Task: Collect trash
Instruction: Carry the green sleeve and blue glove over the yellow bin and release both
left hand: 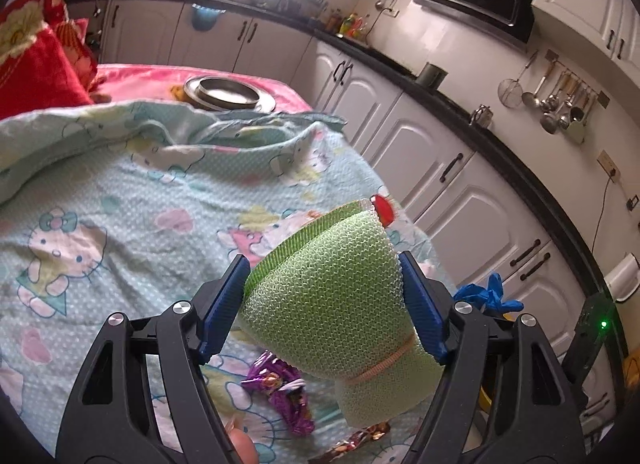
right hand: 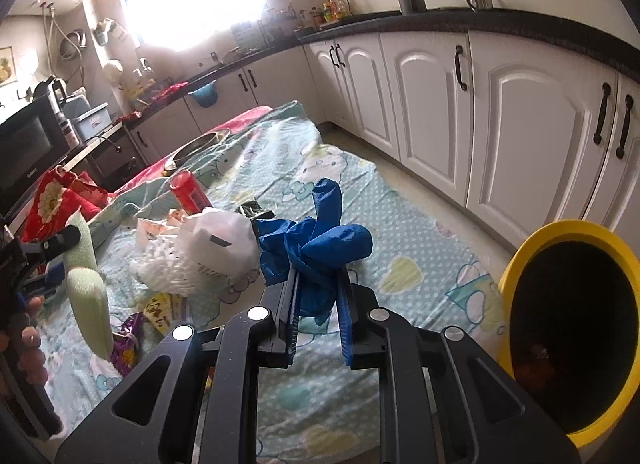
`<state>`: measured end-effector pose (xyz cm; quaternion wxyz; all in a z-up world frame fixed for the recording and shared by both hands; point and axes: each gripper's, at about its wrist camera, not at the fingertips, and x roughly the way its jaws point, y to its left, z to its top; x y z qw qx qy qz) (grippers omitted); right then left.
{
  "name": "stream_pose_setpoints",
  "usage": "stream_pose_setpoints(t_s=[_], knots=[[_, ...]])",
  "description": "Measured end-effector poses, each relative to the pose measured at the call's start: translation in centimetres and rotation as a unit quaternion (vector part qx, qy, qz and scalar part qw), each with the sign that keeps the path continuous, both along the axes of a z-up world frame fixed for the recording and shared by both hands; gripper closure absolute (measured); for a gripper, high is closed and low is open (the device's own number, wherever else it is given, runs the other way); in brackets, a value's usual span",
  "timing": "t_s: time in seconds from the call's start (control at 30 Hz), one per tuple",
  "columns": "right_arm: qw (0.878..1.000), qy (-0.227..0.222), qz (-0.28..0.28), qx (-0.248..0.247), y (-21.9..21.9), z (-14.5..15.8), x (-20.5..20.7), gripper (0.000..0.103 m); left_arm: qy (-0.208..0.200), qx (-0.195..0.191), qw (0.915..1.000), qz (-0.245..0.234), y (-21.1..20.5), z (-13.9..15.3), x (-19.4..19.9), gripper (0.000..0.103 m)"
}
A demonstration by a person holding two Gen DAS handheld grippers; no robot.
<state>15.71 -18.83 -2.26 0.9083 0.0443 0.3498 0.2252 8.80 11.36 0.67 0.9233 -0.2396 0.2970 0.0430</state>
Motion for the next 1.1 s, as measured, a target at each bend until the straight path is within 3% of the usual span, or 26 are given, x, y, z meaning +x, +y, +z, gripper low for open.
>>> stream_pose_setpoints(t_s=[0.43, 1.1], knots=[[0.999, -0.035, -0.004, 0.005, -3.4, 3.0, -2.5, 0.087, -0.031, 0.045, 0.9973, -0.049, -5.3, 2.4, 1.3, 0.037], [0.996, -0.054, -0.076, 0.010, -10.8, 3.4, -4.1, 0.087, -0.041, 0.077, 0.9892, -0.118, -12.6, 3.1, 3.2, 0.037]])
